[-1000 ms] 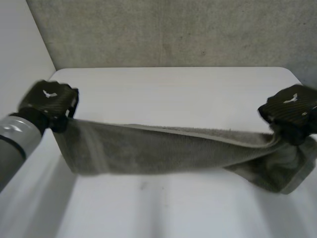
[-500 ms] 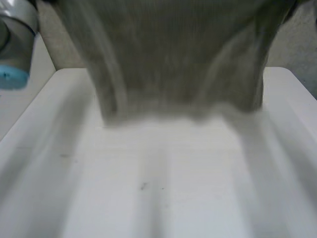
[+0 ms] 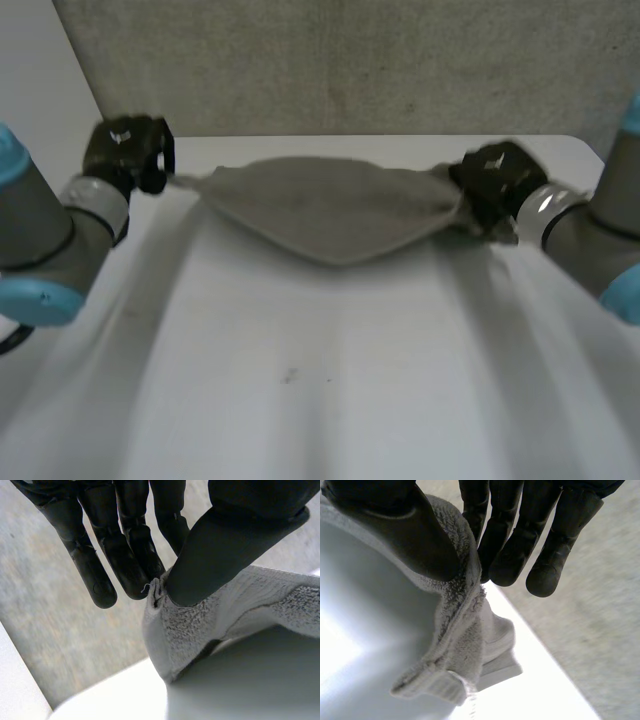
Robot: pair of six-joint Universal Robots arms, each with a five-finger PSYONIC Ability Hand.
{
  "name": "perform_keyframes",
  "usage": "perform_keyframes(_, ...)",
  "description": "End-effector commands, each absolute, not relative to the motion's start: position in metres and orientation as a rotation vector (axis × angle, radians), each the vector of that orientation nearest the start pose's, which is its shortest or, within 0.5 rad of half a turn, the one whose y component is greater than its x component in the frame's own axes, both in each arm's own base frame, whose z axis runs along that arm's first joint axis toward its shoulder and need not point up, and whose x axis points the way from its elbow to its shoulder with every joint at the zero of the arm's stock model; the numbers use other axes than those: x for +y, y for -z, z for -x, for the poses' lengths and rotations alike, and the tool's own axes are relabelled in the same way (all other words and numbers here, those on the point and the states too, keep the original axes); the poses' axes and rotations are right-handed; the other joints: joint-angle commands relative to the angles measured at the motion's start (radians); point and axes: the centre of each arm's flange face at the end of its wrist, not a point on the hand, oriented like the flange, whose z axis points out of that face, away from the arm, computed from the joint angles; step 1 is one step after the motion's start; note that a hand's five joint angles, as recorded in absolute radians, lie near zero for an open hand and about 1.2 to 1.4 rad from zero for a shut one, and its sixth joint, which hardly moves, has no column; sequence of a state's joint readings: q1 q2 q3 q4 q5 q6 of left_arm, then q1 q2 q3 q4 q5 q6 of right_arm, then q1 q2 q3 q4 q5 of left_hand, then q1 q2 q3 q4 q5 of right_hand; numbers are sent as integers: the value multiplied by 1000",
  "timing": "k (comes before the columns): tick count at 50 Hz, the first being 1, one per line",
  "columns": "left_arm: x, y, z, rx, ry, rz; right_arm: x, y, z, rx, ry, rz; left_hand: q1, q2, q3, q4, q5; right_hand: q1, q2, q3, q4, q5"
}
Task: Fold the towel.
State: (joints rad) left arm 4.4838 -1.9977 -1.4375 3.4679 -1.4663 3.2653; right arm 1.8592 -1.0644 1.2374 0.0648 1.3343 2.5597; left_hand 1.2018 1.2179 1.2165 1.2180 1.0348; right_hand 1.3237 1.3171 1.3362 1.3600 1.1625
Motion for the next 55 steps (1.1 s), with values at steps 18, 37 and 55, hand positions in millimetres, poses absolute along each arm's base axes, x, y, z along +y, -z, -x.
perform_keyframes(18, -338, -183, 207, 2239, 2166, -613, -309, -145, -245, 2347, 1738, 1240, 194, 178, 180, 178, 187, -737, -730, -749, -773, -750)
perform_keyframes(37, -338, -179, 206, 2247, 2157, -612, -319, -132, -209, 2515, 1774, 1074, 194, 178, 180, 178, 187, -640, -633, -652, -676, -653)
perform_keyframes(55, -338, -178, 206, 2253, 2149, -612, -335, -133, -196, 2523, 1860, 1012, 194, 178, 180, 178, 187, -329, -322, -341, -365, -342)
